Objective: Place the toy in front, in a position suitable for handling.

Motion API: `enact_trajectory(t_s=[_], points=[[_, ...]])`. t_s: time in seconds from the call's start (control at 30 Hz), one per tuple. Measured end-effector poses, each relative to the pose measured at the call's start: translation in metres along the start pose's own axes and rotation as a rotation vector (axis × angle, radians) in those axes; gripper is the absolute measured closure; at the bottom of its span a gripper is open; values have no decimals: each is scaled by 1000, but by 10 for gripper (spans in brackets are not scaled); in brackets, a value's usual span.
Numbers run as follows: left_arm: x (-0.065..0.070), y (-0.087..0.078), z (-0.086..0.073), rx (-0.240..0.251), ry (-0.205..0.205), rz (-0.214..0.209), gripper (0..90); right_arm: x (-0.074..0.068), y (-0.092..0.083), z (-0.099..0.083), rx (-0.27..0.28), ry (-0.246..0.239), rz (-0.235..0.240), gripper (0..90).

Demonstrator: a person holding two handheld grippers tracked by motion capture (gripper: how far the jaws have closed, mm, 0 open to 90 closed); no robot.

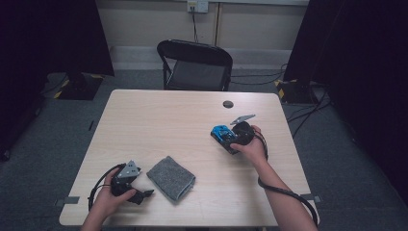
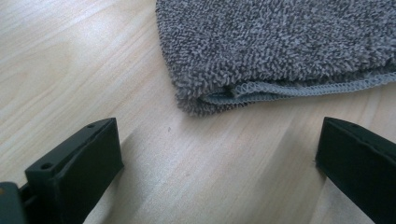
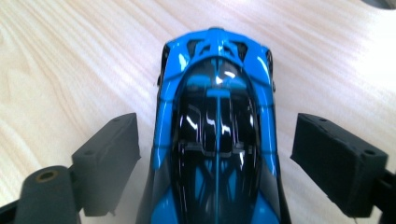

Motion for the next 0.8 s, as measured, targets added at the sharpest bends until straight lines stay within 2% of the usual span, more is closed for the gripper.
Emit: enact_trajectory(t_s=[0.17,0.23,0.4,0.53,0.6,0.63,0.67,0.8], points=[[0,0,0,0,3,-3,0,0,10,6,-18,2,-1,143],[0,0,0,0,3,-4,0,0,15,5,-36,-6,-16,144],[0,0,0,0,2,-4,0,-2,24,1,-44,19,1,158],[0,0,0,0,3,-3,0,-2,25,1,-23,21,-5,180],[0,0,0,0,3,-3,0,-2,24,1,-30,20,-4,202],[0,0,0,0,3,-3,0,-2,23,1,-36,22,2,259],[0,0,0,0,3,-3,0,-1,20,2,-39,34,-5,260],[0,0,0,0,3,-3,0,0,18,1,-66,35,13,261]])
Point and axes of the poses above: each handheld gripper's, and its own axes: y roughly forward along the jaws, z roughly out of its top, x roughly to its right, the point moved 4 cm from there along y, roughly forward along the jaws, and after that the axes turned 11 degrees about -y, right-handed, at the moved point
